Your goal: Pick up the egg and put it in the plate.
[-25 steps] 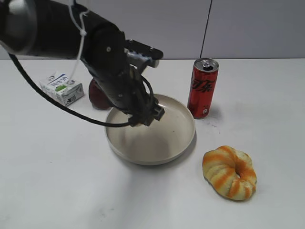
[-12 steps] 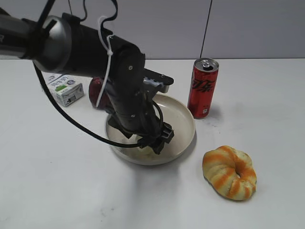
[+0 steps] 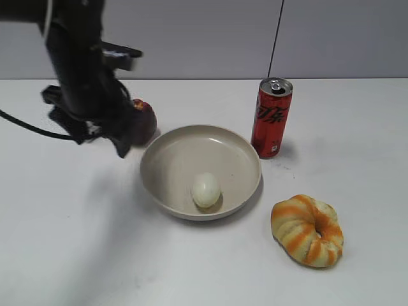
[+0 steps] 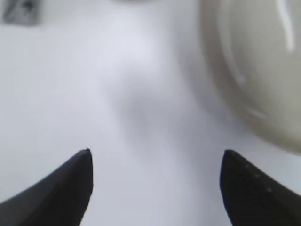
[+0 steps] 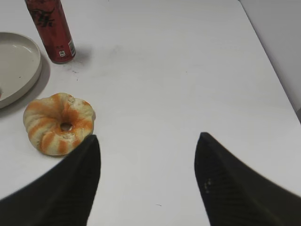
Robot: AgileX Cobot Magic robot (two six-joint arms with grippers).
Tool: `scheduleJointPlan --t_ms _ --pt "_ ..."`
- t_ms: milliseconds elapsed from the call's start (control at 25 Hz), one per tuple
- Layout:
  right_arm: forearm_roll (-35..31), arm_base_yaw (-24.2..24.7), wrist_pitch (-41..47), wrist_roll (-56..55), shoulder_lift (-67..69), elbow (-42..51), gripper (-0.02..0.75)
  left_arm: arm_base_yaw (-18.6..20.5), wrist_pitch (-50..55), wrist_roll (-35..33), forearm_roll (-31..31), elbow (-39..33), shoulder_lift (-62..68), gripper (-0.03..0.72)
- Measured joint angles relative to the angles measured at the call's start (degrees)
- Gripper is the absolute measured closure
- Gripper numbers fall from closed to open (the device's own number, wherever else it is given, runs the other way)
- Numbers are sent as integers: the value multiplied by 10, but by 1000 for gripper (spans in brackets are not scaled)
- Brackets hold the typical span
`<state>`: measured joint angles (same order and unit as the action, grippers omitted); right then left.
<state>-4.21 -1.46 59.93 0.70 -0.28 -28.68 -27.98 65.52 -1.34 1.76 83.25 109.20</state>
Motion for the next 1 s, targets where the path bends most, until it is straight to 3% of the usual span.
scheduleJointPlan --t_ms 240,400,560,800,1000 --pt "0 0 0 0 0 0 259 157 37 0 -36 -5 -43 107" --pt "0 0 0 0 0 0 259 228 38 0 -40 -44 -99 111" --pt "0 0 0 0 0 0 259 248 39 0 -24 -131 -187 112" --pt "0 0 0 0 0 0 259 237 12 -1 42 -310 -390 112" --pt "0 0 0 0 0 0 259 236 -27 -1 49 -445 -562 112"
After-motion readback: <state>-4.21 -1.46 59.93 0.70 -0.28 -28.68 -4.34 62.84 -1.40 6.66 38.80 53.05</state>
